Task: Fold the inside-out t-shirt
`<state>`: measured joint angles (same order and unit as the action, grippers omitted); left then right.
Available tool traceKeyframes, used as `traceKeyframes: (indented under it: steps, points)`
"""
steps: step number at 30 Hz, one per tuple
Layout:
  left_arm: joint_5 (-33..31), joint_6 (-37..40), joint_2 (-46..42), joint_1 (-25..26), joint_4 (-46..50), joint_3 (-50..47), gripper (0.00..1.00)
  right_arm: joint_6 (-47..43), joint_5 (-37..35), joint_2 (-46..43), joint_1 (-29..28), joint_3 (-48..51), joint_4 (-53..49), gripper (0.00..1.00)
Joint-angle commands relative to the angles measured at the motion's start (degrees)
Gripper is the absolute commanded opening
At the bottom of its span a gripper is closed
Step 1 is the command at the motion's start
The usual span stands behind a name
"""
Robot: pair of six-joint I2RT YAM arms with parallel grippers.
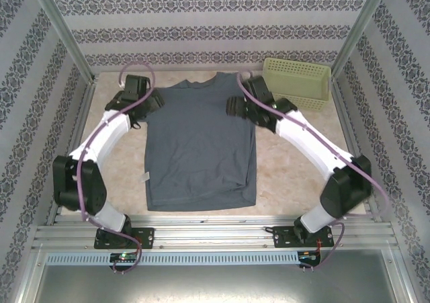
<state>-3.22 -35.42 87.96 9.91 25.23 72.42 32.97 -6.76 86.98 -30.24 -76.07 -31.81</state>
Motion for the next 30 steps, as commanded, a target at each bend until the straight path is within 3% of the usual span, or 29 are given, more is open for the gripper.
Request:
traceKeyframes:
  steps: [1, 6, 12, 17, 22, 25, 27, 30]
  points:
    - [0.8, -0.1, -7.3, 5.2, 0.5, -7.5, 0.77, 8.0, 2.0, -5.2, -2.9, 11.5, 2.5, 0.75]
    - [0.0, -0.4, -21.4, 12.4, 1.8, -24.6, 0.78, 12.0, 0.1, -11.2, -12.5, 22.2, 1.2, 0.75]
    - [2.7, -6.3, -34.8, 17.1, 3.3, -40.8, 0.77, 18.3, 1.8, -11.0, -18.8, 28.9, 4.0, 0.75]
    - [2.9, -10.6, -38.3, 22.7, 0.1, -45.9, 0.77, 20.7, 2.4, -4.1, -23.1, 27.2, 7.0, 0.75]
    - [2.3, -10.0, -38.0, 25.6, -2.2, -46.3, 0.78, 22.0, 1.8, 2.4, -24.6, 24.3, 8.0, 0.72]
    - [3.2, -9.2, -37.9, 26.4, -3.9, -46.8, 0.78, 21.2, 1.4, 4.8, -24.6, 22.7, 7.1, 0.56]
    - [3.3, -8.5, -37.7, 27.2, -4.1, -46.9, 0.78, 20.5, 0.8, 4.8, -24.7, 21.9, 6.5, 0.37]
    - [3.2, -6.9, -37.4, 29.4, -5.0, -46.4, 0.76, 19.5, -1.2, 3.4, -24.9, 20.6, 4.4, 0.17]
